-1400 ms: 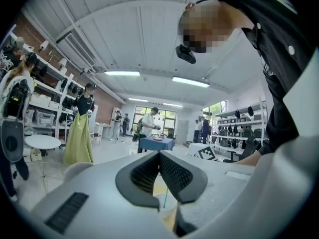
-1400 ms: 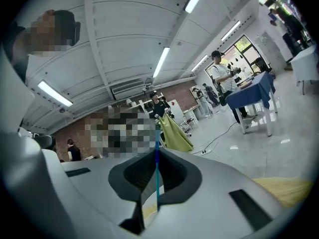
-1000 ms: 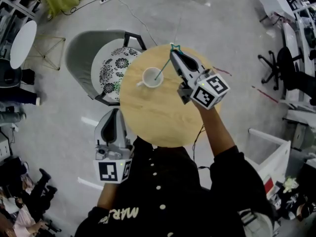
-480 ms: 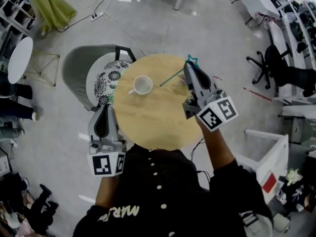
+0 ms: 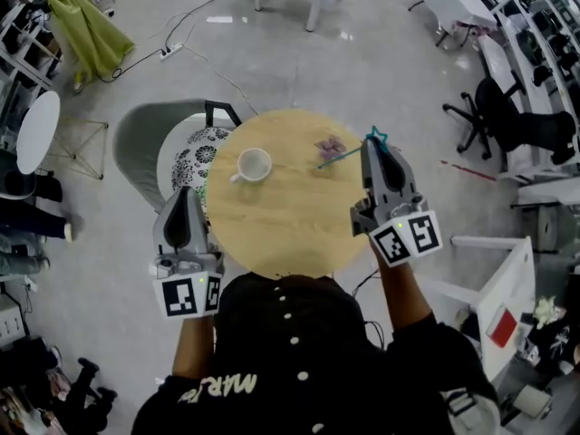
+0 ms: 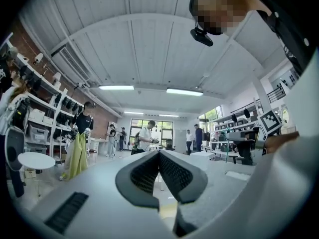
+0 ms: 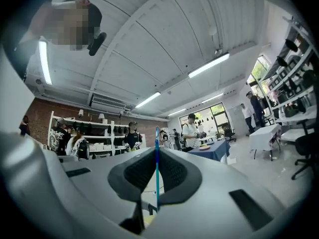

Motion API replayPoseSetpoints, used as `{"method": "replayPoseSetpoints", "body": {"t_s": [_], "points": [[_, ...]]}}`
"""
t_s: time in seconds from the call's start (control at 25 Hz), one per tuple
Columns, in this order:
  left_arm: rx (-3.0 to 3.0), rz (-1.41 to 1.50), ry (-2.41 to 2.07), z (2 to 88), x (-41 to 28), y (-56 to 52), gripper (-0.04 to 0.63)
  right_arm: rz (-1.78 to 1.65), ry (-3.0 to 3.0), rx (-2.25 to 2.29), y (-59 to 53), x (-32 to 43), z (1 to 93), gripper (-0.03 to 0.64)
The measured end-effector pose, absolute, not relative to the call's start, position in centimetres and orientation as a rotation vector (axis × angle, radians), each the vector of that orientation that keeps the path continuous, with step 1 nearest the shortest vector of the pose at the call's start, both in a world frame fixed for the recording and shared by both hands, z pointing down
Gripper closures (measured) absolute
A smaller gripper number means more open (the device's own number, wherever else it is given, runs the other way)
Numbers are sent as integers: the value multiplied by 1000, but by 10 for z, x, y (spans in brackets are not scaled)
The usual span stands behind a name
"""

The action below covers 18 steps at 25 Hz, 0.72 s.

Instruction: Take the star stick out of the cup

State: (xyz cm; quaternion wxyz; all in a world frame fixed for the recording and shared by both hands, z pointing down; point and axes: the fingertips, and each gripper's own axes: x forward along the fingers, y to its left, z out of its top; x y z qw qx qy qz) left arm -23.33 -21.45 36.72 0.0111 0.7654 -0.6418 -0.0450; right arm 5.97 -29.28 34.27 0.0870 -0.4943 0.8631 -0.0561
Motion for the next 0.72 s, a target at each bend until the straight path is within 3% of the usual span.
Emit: {"method": "replayPoseSetpoints", "body": {"t_s": [0.72], "points": [[2451,-171,-2049,323,-227,-194,591,-8,2372,-1722,-236,153,314,598]]}}
